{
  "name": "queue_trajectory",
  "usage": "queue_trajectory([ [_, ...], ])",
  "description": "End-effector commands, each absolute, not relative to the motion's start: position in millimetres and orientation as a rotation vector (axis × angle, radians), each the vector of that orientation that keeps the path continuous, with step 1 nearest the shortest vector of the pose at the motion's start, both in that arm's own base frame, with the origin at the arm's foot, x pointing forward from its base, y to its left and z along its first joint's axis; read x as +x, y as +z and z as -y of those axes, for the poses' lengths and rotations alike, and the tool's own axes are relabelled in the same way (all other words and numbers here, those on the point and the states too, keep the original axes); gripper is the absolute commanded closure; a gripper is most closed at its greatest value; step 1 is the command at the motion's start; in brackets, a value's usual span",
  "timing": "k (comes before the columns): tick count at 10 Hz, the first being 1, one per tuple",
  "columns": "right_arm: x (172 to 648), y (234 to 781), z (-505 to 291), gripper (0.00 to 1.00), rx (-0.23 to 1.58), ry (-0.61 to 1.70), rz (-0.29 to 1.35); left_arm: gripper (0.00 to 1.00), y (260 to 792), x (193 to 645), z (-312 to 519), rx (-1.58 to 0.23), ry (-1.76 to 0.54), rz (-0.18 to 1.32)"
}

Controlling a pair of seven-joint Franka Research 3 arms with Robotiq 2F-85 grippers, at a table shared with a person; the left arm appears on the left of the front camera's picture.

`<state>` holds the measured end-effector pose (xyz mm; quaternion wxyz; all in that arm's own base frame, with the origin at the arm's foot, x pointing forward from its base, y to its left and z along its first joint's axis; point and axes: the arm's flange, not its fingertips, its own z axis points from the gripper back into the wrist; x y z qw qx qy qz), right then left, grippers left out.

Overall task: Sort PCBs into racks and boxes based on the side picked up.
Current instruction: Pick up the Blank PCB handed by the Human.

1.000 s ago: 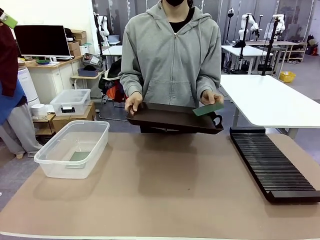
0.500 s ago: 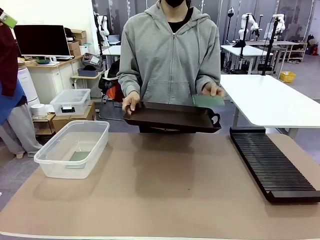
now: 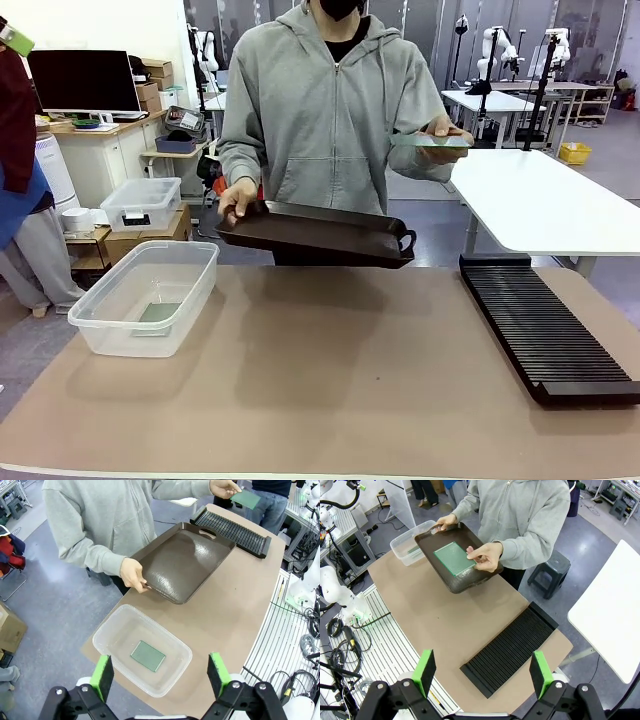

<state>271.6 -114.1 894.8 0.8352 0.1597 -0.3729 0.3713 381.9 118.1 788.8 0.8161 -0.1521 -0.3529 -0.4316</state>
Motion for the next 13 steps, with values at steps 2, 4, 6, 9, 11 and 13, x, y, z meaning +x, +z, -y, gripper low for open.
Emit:
queue_trajectory([
  [2, 270.5, 895.5, 112.3, 0.0, 0.342, 0.795, 0.794, 0.0, 788.2, 378.9, -116.8, -0.328, -0.926, 0.753],
  [4, 270.5, 895.5, 112.3, 0.0, 0.342, 0.795, 0.794, 0.0, 788.2, 378.9, -116.8, -0.328, -0.926, 0.753],
  [6, 270.5, 895.5, 112.3, 0.0, 0.342, 0.795, 0.794, 0.0, 788.2, 378.9, -116.8, -0.328, -0.926, 0.753],
  [9, 270.5, 895.5, 112.3, 0.0, 0.342, 0.795, 0.794, 0.0, 788.2, 378.9, -116.8, -0.328, -0.926, 0.753],
  [11, 270.5, 895.5, 112.3, 0.0, 0.342, 0.795, 0.794, 0.0, 788.2, 378.9, -116.8, -0.328, -0.926, 0.753],
  [13, 270.5, 895.5, 112.3, 0.0, 0.342, 0.795, 0.794, 0.0, 788.2, 378.9, -116.8, -0.328, -0.926, 0.753],
])
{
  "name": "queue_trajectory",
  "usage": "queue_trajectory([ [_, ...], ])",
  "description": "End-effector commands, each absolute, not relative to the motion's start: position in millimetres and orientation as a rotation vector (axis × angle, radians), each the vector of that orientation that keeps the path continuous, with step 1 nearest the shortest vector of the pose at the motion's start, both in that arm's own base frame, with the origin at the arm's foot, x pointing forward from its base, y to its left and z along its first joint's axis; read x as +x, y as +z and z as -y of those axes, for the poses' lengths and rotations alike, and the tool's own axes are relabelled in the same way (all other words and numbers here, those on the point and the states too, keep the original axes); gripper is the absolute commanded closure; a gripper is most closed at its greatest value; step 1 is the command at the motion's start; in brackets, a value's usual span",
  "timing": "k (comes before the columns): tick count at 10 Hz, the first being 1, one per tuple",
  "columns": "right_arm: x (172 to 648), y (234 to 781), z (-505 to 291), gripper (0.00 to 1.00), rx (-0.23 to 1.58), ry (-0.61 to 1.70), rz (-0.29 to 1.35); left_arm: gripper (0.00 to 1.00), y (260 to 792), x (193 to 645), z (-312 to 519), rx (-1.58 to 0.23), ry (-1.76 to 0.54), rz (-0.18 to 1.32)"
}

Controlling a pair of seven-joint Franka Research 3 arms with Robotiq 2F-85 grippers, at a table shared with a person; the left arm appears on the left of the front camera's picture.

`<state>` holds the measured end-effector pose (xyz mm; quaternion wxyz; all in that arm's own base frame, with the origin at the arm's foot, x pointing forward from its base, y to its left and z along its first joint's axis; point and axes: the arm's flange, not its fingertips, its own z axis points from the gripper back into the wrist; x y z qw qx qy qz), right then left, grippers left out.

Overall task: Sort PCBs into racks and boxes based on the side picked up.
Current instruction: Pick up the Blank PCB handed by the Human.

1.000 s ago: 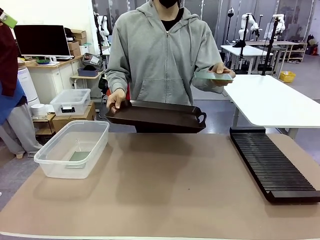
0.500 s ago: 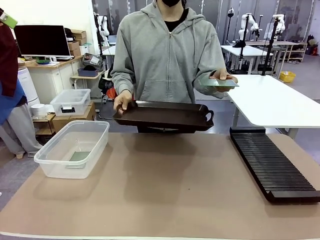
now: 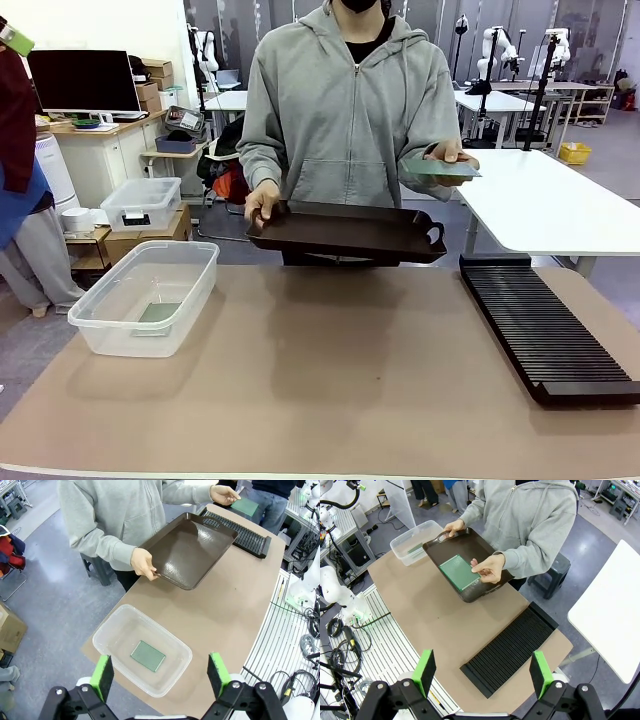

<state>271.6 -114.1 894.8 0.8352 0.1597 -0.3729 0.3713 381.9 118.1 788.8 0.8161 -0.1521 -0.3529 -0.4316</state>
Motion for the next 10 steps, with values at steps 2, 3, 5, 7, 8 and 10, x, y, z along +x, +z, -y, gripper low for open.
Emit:
queue_trajectory([
  [2, 271.6, 894.8, 114.1, 0.0, 0.338, 0.786, 0.79, 0.0, 788.2, 378.9, -116.8, -0.328, -0.926, 0.753],
  [3, 275.5, 884.9, 115.6, 0.0, 0.424, 0.682, 0.699, 0.0, 788.2, 378.9, -116.8, -0.328, -0.926, 0.753],
  [5, 301.9, 854.3, 123.1, 0.0, 0.613, 0.49, 0.595, 0.0, 788.2, 378.9, -116.8, -0.328, -0.926, 0.753],
  [7, 323.2, 819.1, 126.2, 0.0, 0.689, 0.421, 0.424, 0.0, 788.2, 378.9, -116.8, -0.328, -0.926, 0.753],
  [8, 326.2, 799.3, 120.5, 0.0, 0.699, 0.383, 0.376, 0.0, 788.2, 378.9, -116.8, -0.328, -0.926, 0.753],
  [10, 338.2, 761.2, 118.0, 0.0, 0.774, 0.3, 0.282, 0.0, 788.2, 378.9, -116.8, -0.328, -0.926, 0.753],
])
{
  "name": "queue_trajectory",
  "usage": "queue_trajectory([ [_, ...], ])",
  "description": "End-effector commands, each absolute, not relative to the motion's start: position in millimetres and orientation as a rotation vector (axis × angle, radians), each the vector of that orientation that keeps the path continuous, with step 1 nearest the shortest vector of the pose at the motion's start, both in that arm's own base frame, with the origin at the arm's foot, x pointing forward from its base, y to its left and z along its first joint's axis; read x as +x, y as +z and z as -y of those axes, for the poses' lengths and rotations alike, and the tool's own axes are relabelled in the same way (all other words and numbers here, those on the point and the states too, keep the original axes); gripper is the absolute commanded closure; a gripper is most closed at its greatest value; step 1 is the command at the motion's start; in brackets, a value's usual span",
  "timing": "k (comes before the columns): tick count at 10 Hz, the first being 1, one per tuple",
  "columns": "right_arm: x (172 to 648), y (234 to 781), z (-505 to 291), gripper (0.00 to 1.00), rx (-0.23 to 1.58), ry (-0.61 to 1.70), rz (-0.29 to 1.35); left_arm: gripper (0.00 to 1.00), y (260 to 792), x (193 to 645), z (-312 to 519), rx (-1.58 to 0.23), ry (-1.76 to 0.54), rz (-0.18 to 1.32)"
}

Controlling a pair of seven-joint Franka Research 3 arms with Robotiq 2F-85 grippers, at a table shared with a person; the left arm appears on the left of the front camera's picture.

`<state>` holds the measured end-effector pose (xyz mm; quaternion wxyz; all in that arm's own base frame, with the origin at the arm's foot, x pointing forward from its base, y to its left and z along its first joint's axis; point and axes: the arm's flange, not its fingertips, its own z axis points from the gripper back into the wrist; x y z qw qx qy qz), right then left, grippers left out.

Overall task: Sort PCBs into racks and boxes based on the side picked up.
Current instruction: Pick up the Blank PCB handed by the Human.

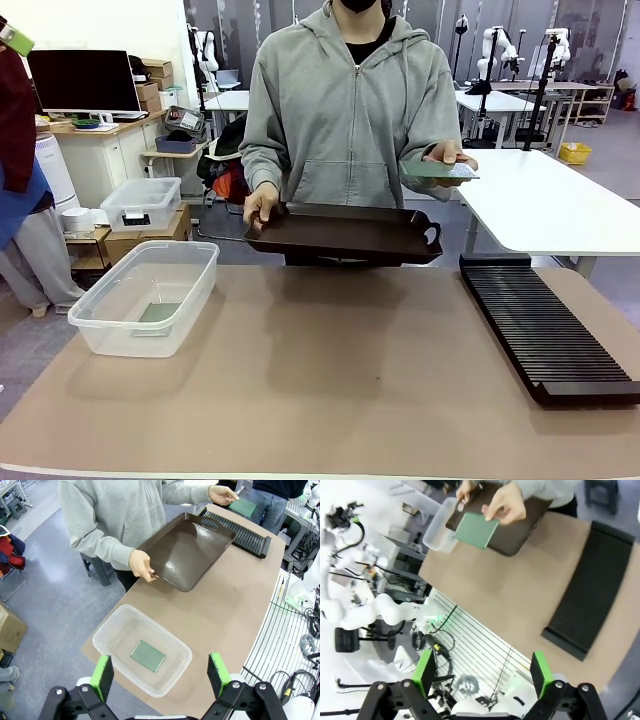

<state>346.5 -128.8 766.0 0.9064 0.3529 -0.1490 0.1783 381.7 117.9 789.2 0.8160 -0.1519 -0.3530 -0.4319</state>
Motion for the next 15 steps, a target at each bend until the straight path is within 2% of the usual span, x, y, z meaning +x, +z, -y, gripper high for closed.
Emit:
queue_trajectory([
  [1, 346.9, 738.4, 107.6, 0.0, 0.849, 0.26, 0.256, 0.0, 788.2, 378.9, -116.8, -0.328, -0.926, 0.753],
  [4, 356.4, 702.3, 87.2, 0.0, 0.918, 0.219, 0.246, 0.0, 788.2, 378.9, -116.8, -0.328, -0.926, 0.753],
  [5, 349.3, 712.5, 89.7, 0.0, 0.734, 0.379, 0.365, 0.0, 788.2, 378.9, -116.8, -0.328, -0.926, 0.753],
  [6, 363.1, 709.9, 101.5, 0.0, 0.898, 0.253, 0.212, 0.0, 788.2, 378.9, -116.8, -0.328, -0.926, 0.753],
  [10, 362.5, 707.5, 98.7, 0.0, 0.866, 0.282, 0.233, 0.0, 788.2, 378.9, -116.8, -0.328, -0.926, 0.753],
  [13, 423.0, 664.3, 91.3, 0.0, 1.03, 0.119, 0.152, 0.0, 788.2, 378.9, -116.8, -0.328, -0.926, 0.753],
  [15, 451.1, 643.2, 73.4, 0.0, 1.078, 0.048, 0.133, 0.0, 788.2, 378.9, -116.8, -0.328, -0.926, 0.753],
])
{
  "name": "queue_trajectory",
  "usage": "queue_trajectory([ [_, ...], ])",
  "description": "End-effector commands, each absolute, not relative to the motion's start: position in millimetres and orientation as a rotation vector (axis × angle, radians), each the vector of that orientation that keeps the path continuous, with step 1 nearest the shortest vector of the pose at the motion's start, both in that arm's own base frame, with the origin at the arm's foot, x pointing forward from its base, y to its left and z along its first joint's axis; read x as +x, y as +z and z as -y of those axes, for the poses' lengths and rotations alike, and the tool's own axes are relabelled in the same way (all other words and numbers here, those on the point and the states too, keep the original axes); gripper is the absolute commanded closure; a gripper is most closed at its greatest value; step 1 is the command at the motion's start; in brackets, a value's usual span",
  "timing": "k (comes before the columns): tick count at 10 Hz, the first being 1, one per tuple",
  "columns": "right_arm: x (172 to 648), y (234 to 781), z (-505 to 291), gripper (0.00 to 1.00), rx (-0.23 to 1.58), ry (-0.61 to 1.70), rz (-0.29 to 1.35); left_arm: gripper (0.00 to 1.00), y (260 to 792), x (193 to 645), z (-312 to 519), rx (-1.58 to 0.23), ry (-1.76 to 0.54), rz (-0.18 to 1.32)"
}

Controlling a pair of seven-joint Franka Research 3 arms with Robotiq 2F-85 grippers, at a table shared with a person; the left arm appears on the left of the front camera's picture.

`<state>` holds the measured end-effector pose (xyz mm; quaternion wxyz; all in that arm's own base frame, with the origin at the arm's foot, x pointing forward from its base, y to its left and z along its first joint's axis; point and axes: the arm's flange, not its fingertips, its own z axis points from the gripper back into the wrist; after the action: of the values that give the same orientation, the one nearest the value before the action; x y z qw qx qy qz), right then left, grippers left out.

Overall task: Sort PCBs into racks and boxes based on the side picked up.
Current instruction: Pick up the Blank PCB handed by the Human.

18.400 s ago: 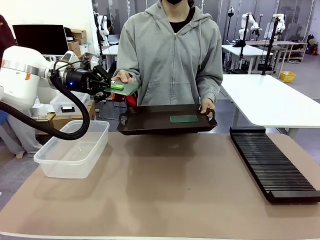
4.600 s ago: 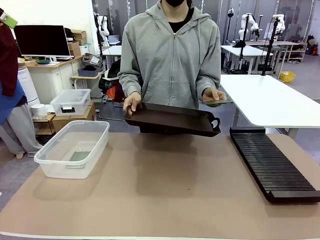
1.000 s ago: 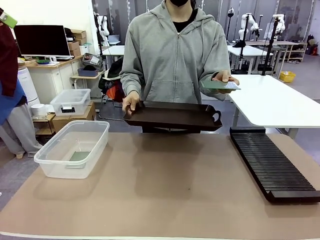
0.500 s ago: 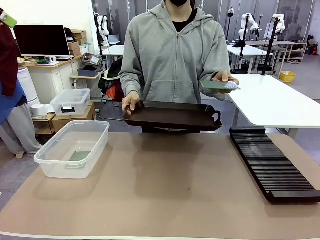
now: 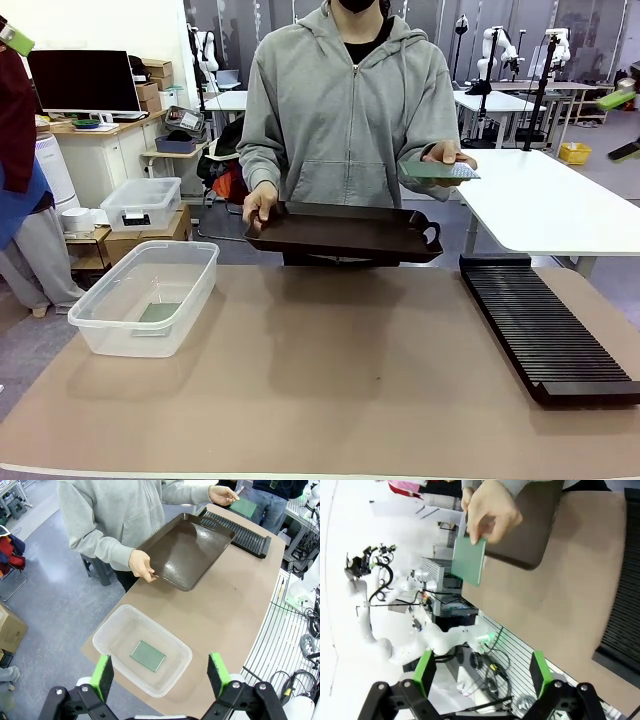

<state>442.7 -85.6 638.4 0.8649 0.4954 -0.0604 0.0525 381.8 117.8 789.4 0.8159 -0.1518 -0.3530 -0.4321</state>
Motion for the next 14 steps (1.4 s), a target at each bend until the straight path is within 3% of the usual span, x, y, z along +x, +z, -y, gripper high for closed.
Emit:
queue_trajectory([
  [1, 465.4, 640.6, 71.6, 0.0, 1.106, 0.046, 0.107, 0.0, 788.2, 378.9, -116.8, -0.328, -0.926, 0.753],
  [5, 511.7, 601.9, 48.5, 0.0, 1.181, -0.015, 0.034, 0.0, 788.2, 378.9, -116.8, -0.328, -0.926, 0.753],
  [7, 520.9, 594.5, 42.5, 0.0, 1.194, -0.029, 0.034, 0.0, 788.2, 378.9, -116.8, -0.328, -0.926, 0.753],
  [8, 516.7, 604.1, 54.0, 0.0, 1.103, 0.016, 0.079, 0.0, 788.2, 378.9, -116.8, -0.328, -0.926, 0.753],
  [9, 515.6, 586.4, 45.4, 0.0, 1.179, 0.009, 0.026, 0.0, 788.2, 378.9, -116.8, -0.328, -0.926, 0.753],
  [14, 530.0, 577.5, 41.6, 0.0, 1.212, -0.003, 0.012, 0.0, 788.2, 378.9, -116.8, -0.328, -0.926, 0.753],
])
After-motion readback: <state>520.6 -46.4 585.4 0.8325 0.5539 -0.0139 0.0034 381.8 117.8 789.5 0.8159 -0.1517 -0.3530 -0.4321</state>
